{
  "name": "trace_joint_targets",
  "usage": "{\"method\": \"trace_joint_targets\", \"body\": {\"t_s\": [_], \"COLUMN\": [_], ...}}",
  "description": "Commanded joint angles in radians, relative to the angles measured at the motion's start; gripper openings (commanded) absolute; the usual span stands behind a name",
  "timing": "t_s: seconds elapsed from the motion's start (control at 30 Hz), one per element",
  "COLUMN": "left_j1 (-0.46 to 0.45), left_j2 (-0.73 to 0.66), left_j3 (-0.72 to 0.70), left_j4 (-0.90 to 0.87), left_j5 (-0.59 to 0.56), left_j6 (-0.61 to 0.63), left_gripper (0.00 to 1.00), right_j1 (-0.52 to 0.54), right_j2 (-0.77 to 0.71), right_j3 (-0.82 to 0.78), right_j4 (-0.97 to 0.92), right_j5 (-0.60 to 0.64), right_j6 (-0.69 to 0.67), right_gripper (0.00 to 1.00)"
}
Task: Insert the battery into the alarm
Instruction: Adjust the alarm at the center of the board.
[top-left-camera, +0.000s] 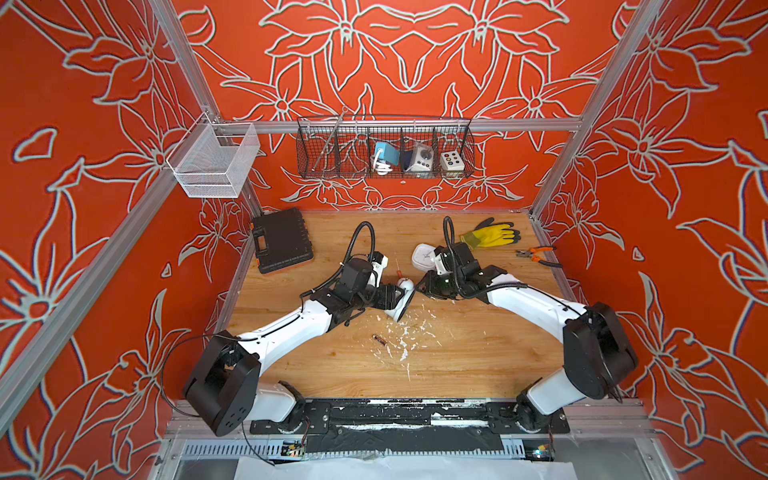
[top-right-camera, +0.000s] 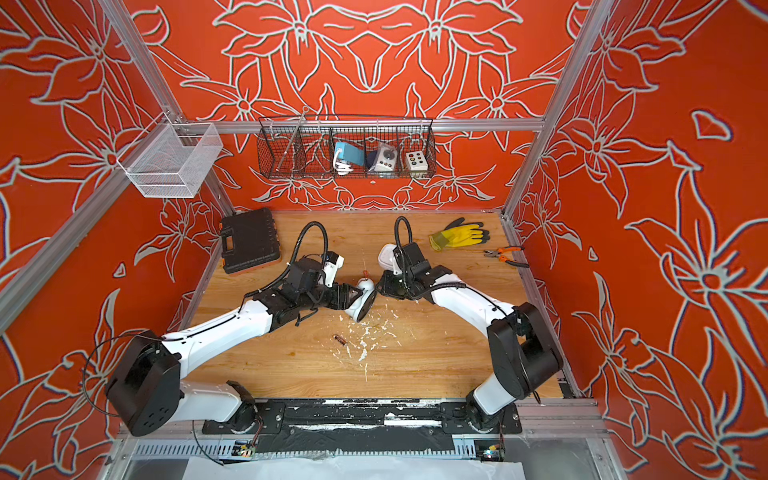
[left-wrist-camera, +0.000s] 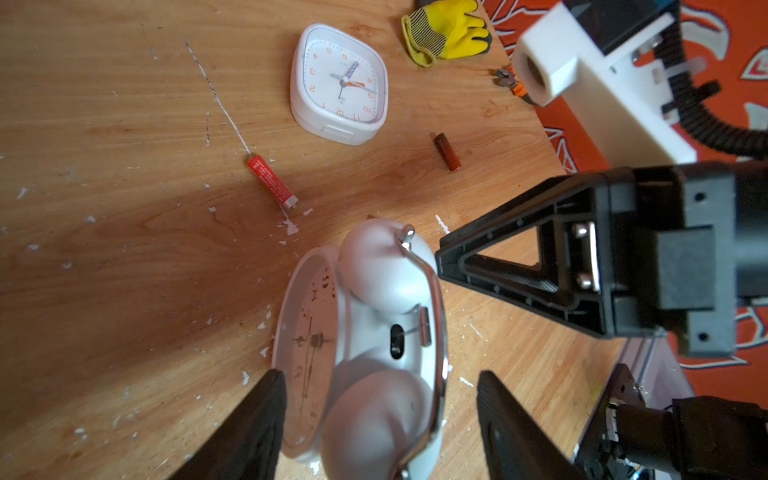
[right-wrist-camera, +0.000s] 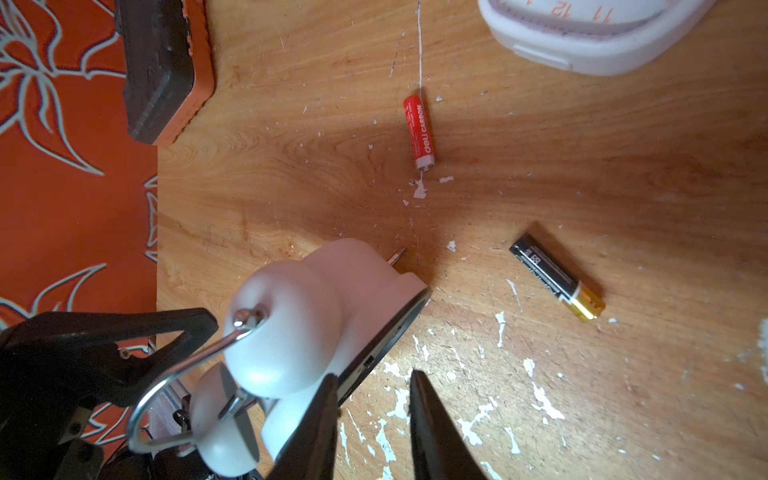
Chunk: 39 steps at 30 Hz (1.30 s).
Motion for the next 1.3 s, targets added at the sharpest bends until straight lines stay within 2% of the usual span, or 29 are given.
{"method": "trace_joint_targets", "body": {"t_s": [0.0,0.13,0.23,0.3,0.43,0.7,0.87,1.27], "left_j1": [0.004,0.013,0.016,0.016,0.019,0.02,0.019,0.02], "left_j2": [-0.056,-0.17,-0.277,-0.338,-0.435,-0.507,-0.534,-0.539], "left_j3": [-0.024,-0.098,-0.162,-0.194,-0.244,-0.287,-0.305,-0.312], "left_j4": [0.054,0.125,0.138,0.123,0.083,0.049,0.05,0.056], "left_j5": [0.023,-0.051,-0.149,-0.207,-0.273,-0.274,-0.279,-0.274], "left_j6": [0.005,0.01,0.046,0.063,0.078,0.086,0.091,0.089], "left_gripper": [0.71,0.8,0.86,0.89,0.9,0.91,0.91,0.91], "right_j1": [0.011,0.04,0.076,0.108,0.176,0.247,0.251,0.248], "right_j2": [-0.079,-0.125,-0.124,-0.107,-0.035,0.114,0.163,0.16], "right_j3": [0.002,0.047,0.096,0.134,0.228,0.368,0.396,0.386], "right_j4": [-0.058,-0.151,-0.205,-0.228,-0.27,-0.312,-0.322,-0.334], "right_j5": [0.089,0.187,0.235,0.258,0.288,0.287,0.282,0.251], "right_j6": [0.021,0.015,0.015,0.014,0.015,0.008,0.013,0.03], "right_gripper": [0.32,0.37,0.48,0.52,0.49,0.47,0.41,0.06]}}
